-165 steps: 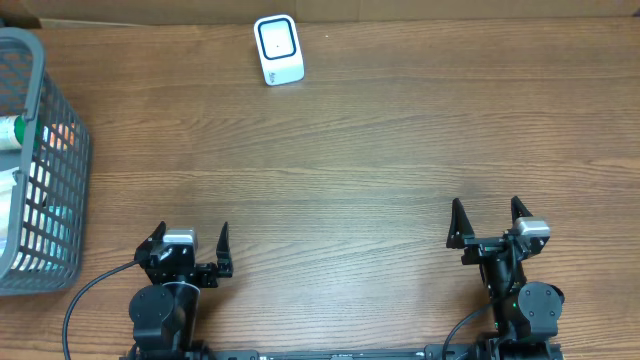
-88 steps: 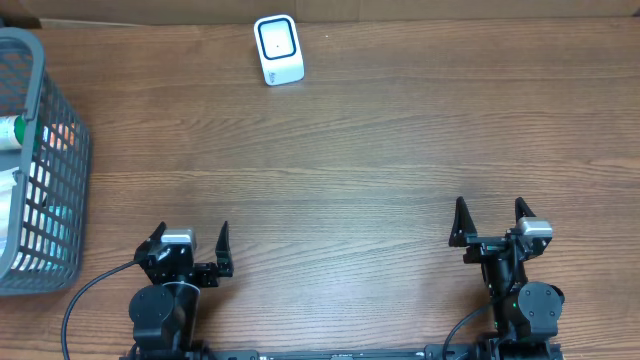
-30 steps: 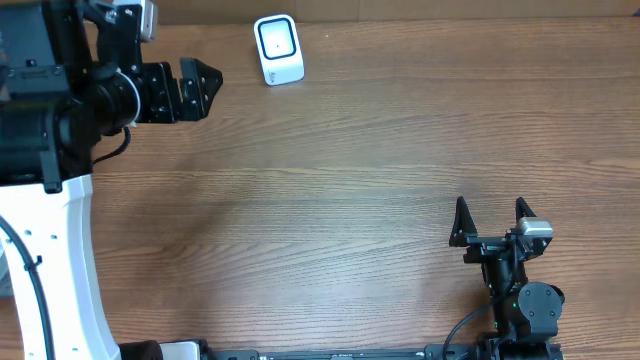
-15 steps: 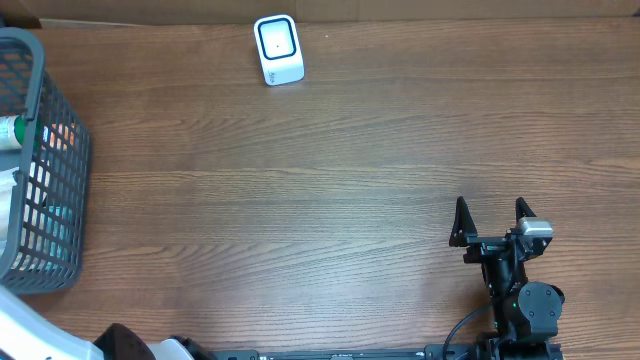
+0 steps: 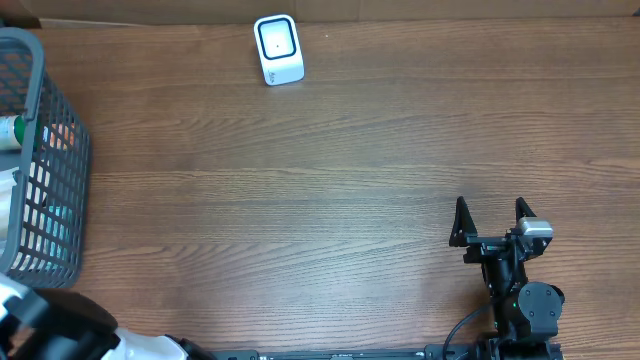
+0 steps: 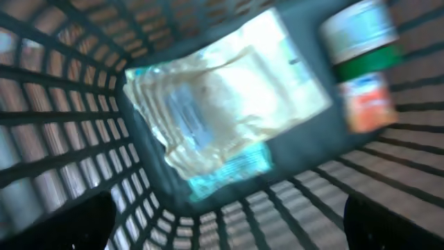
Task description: Scan the item barcode
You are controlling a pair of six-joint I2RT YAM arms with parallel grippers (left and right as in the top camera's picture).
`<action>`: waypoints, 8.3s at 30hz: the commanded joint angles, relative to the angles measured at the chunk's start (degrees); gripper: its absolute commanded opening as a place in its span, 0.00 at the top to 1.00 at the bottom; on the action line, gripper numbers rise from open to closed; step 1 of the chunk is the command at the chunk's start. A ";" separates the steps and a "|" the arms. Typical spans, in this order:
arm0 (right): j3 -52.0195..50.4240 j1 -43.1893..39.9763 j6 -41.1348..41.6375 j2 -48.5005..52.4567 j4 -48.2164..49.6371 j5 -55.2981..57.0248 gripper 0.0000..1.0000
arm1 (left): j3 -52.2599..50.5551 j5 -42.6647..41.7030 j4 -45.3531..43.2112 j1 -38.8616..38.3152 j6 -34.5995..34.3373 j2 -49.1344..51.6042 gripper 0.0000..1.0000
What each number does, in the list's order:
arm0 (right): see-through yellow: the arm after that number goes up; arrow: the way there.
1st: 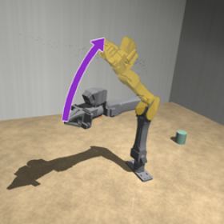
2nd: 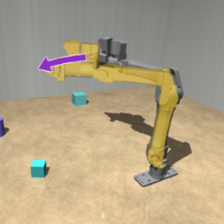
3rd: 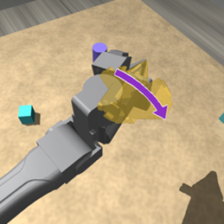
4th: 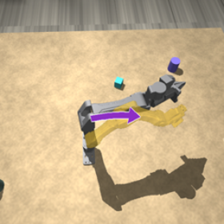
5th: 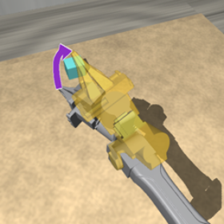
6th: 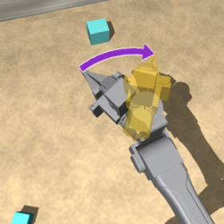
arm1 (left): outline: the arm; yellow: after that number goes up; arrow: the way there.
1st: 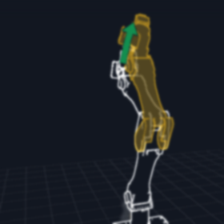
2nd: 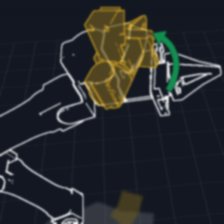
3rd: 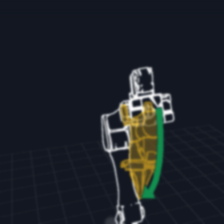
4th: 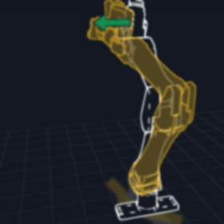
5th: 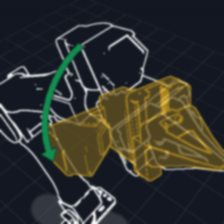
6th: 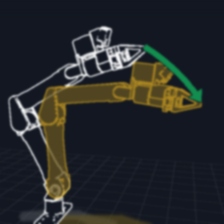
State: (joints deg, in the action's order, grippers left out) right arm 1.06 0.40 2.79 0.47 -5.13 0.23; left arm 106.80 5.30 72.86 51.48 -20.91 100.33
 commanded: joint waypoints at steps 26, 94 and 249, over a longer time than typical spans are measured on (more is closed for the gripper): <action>-0.59 -0.13 -0.28 -0.31 0.31 0.31 0.00 | -7.34 5.20 -16.90 -7.15 23.41 24.83 0.01; -0.59 -0.13 -0.28 -0.31 0.31 0.31 0.00 | 24.94 -5.14 -5.22 -5.81 16.15 13.86 0.96; -0.59 -0.13 -0.28 -0.31 0.31 0.31 0.01 | -13.11 -12.87 -25.62 1.07 27.32 25.05 0.07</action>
State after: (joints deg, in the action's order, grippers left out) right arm 1.06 0.40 2.76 0.47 -5.17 0.23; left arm 96.82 -7.09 46.65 52.60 5.10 124.62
